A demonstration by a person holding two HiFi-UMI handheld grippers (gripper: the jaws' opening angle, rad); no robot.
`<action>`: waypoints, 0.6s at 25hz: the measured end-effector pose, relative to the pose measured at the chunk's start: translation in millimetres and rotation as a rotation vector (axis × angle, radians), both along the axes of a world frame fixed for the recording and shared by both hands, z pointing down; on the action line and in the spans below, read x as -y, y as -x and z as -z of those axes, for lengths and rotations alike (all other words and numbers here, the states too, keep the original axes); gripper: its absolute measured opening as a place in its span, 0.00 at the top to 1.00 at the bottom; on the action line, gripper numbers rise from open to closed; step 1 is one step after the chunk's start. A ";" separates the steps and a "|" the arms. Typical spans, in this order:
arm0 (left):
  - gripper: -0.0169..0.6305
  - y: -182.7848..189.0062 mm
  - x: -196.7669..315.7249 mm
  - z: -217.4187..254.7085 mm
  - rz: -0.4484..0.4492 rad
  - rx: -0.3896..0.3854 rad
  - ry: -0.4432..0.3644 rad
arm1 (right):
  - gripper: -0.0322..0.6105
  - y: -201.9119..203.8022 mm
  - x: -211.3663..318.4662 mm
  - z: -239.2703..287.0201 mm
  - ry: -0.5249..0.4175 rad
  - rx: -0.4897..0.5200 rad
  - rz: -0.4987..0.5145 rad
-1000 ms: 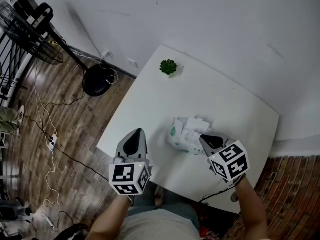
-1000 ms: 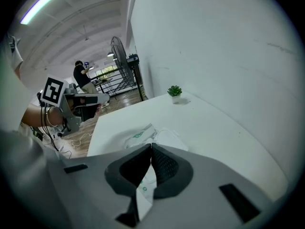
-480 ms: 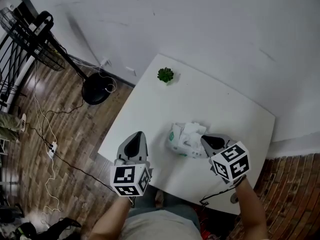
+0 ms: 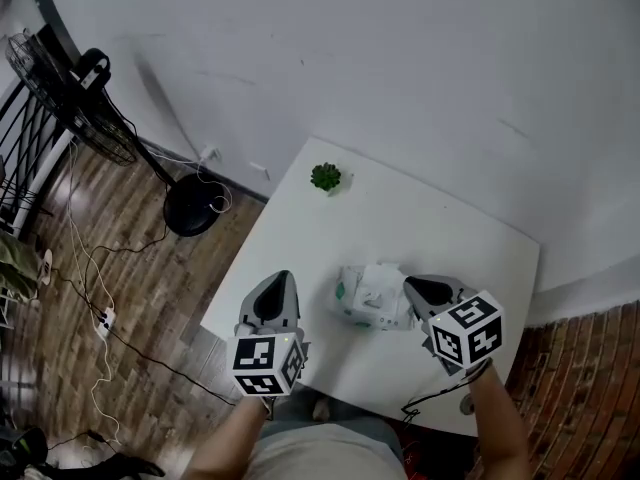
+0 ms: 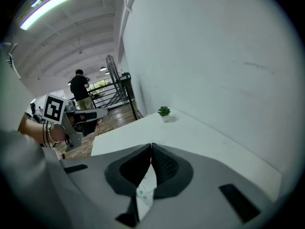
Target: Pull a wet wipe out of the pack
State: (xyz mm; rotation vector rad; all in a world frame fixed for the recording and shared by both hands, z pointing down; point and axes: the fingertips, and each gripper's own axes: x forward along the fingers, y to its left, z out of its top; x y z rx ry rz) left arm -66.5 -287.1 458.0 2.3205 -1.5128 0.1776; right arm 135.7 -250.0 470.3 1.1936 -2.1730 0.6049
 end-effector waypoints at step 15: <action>0.97 -57.5 33.3 63.2 -0.159 -0.044 -0.140 | 0.94 -76.6 -11.2 103.4 -0.408 0.106 -0.561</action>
